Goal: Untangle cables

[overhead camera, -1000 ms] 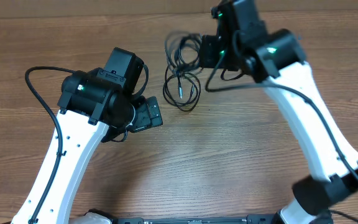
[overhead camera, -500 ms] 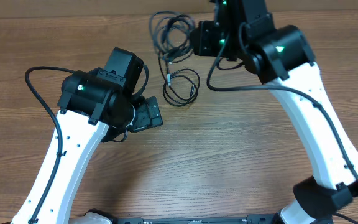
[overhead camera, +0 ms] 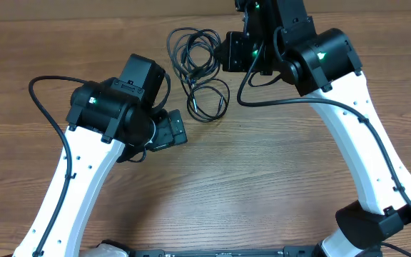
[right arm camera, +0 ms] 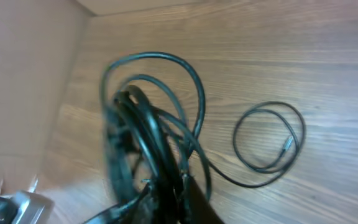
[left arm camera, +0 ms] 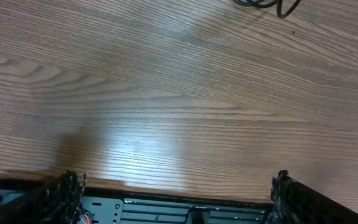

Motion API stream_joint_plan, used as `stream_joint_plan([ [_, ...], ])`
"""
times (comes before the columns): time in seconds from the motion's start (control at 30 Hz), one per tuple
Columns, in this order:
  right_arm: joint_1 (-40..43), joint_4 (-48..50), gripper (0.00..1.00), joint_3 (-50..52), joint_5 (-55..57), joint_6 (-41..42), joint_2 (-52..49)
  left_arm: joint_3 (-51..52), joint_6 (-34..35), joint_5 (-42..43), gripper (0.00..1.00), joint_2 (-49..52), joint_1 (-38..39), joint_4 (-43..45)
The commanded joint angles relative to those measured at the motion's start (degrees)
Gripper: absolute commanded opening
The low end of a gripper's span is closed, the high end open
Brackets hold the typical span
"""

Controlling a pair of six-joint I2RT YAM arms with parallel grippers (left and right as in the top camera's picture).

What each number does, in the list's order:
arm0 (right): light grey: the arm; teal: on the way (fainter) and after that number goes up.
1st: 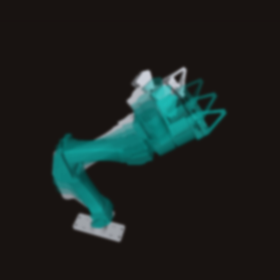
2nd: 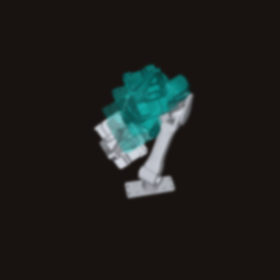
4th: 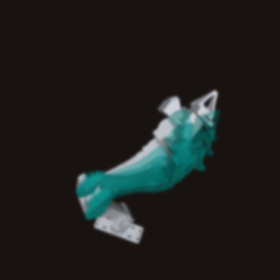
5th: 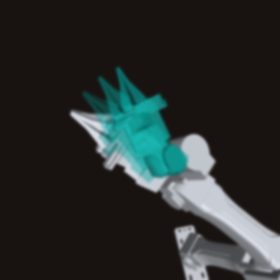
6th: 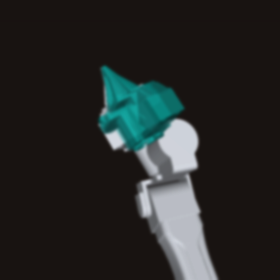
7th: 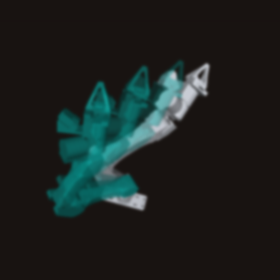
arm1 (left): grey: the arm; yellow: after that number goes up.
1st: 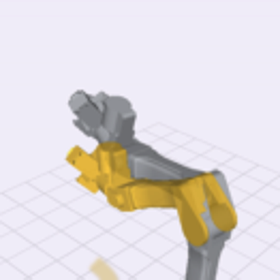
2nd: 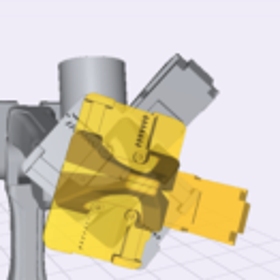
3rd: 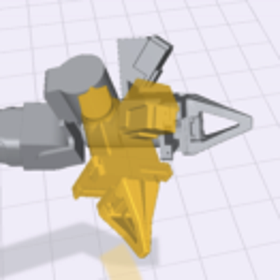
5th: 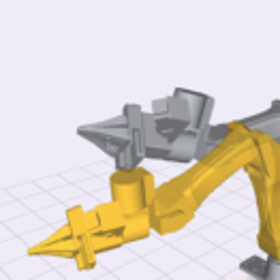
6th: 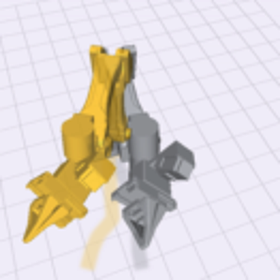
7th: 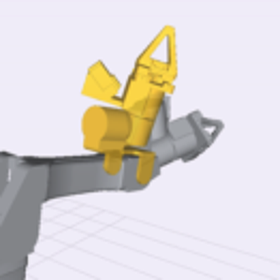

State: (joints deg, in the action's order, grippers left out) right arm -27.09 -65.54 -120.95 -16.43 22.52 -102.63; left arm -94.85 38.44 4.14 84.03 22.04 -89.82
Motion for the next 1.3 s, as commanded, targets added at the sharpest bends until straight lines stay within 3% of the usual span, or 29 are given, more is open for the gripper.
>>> stream_joint_plan([
  [0.0,0.50,0.44,0.12,-1.53,0.94,-0.07,0.83,0.11,-1.20,0.17,1.00,-0.04,0.11,0.04],
  [0.13,0.48,-1.29,0.25,-0.44,11.63,-0.07,0.63,0.11,-1.20,0.15,0.99,-0.04,0.11,0.07],
  [0.37,0.48,-4.02,0.27,0.90,10.32,-0.07,0.59,0.11,-1.18,0.17,0.99,-0.04,0.11,0.20],
  [0.87,0.48,-6.49,0.77,1.01,12.94,-0.07,-3.45,0.11,-1.18,0.20,1.00,-0.04,0.11,0.11],
  [1.27,0.50,-6.14,0.90,1.01,12.98,-0.09,-16.33,0.11,-1.18,-0.09,1.00,-0.04,0.11,0.09],
])
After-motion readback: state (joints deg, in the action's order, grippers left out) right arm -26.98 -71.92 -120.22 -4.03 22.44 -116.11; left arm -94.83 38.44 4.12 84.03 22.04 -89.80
